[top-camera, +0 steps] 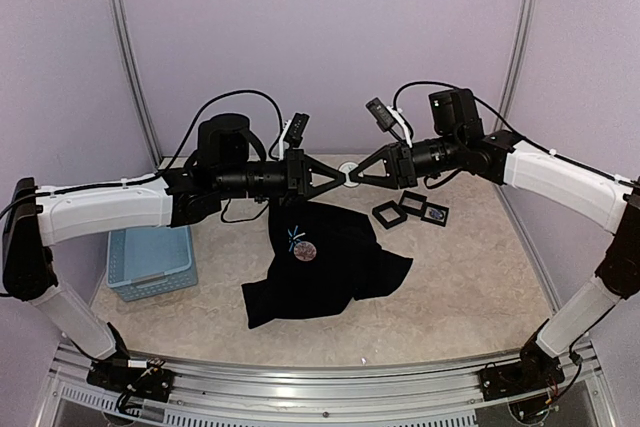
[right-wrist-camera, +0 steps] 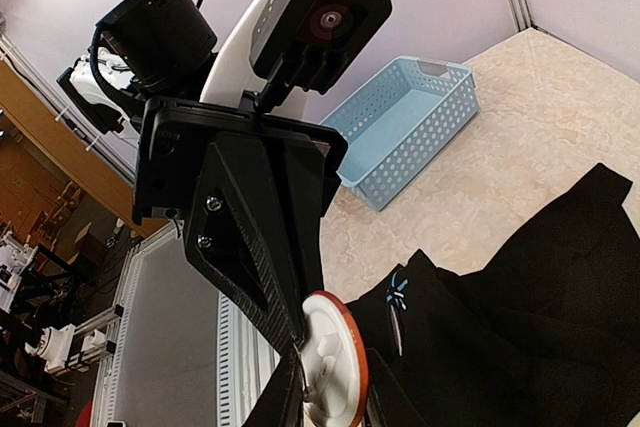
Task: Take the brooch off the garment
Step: Close the brooch at the center of the board.
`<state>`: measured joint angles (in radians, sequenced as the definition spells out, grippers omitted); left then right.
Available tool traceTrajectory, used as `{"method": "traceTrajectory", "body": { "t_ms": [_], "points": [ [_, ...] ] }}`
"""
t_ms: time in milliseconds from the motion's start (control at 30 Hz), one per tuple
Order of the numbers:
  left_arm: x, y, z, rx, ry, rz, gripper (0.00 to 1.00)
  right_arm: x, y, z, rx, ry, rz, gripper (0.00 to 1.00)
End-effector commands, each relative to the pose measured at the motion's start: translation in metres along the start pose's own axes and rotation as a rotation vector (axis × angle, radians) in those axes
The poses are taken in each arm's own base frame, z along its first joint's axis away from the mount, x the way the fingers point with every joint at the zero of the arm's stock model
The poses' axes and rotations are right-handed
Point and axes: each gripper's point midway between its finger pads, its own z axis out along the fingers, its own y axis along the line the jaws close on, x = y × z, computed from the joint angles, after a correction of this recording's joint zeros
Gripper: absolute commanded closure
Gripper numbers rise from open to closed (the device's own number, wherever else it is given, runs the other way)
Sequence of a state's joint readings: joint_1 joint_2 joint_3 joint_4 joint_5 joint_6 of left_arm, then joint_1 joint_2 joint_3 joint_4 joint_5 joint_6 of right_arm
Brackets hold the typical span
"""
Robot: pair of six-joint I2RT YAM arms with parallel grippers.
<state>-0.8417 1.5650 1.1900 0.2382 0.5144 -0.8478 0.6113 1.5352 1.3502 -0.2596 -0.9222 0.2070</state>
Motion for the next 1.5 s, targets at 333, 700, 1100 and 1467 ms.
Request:
{"method": "traceTrajectory", "body": {
  "t_ms": [333,700,1100,1467],
  "points": [
    [-0.005,-0.015,0.003,0.038,0.007,0.041,1.00,0.004,-0.019,0.009,0.070,0.036,0.050,0.88],
    [-0.006,-0.016,0.003,0.038,0.006,0.046,1.00,0.018,-0.015,0.014,0.005,0.111,0.059,0.83],
    [-0.006,-0.017,0.004,0.030,0.010,0.050,1.00,0.028,-0.023,0.019,0.007,0.154,0.106,0.84],
    [-0.005,-0.019,0.006,0.024,0.014,0.060,1.00,0.043,-0.038,0.027,0.027,0.223,0.182,0.89]
  ]
}}
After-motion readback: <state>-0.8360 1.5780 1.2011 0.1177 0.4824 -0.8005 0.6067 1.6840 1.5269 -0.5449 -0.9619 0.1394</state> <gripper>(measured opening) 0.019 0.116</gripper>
